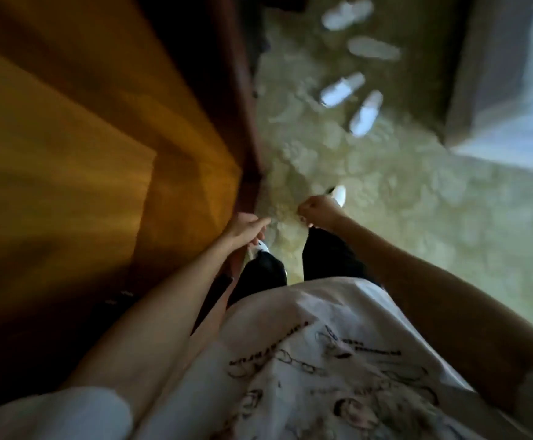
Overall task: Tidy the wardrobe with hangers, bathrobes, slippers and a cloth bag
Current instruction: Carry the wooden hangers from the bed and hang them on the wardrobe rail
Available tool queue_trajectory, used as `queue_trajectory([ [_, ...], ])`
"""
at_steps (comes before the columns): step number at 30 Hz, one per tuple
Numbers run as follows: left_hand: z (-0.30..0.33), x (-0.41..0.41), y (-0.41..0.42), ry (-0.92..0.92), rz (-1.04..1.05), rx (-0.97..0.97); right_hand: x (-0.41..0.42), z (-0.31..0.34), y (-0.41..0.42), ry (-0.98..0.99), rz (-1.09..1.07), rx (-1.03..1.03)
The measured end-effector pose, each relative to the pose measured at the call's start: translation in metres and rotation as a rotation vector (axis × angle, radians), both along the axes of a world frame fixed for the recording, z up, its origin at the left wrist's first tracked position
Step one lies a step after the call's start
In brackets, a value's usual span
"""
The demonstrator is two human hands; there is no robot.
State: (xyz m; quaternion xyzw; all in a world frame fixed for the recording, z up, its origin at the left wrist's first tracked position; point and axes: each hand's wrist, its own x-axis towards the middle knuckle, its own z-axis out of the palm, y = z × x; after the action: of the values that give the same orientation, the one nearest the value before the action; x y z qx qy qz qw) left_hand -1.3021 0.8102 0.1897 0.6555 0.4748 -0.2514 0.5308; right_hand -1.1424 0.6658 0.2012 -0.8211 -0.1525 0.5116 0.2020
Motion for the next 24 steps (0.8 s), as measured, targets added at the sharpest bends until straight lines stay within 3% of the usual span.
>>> queue_trajectory([
  [10,-0.023,0.111,-0.179,0.089,-0.784,-0.07,-0.07,-0.034,-0.252,0.102,-0.986,-0.104],
  [15,-0.029,0.147,-0.296,0.162,-1.102,-0.081,-0.13,-0.036,-0.372,0.194,-1.317,-0.161],
  [20,-0.044,0.188,-0.417,0.223,-1.39,-0.075,-0.168,-0.027,-0.481,0.148,-1.445,-0.298],
  [24,-0.036,0.244,-0.494,0.173,-1.378,-0.043,-0.132,-0.025,-0.547,0.173,-1.418,-0.302],
])
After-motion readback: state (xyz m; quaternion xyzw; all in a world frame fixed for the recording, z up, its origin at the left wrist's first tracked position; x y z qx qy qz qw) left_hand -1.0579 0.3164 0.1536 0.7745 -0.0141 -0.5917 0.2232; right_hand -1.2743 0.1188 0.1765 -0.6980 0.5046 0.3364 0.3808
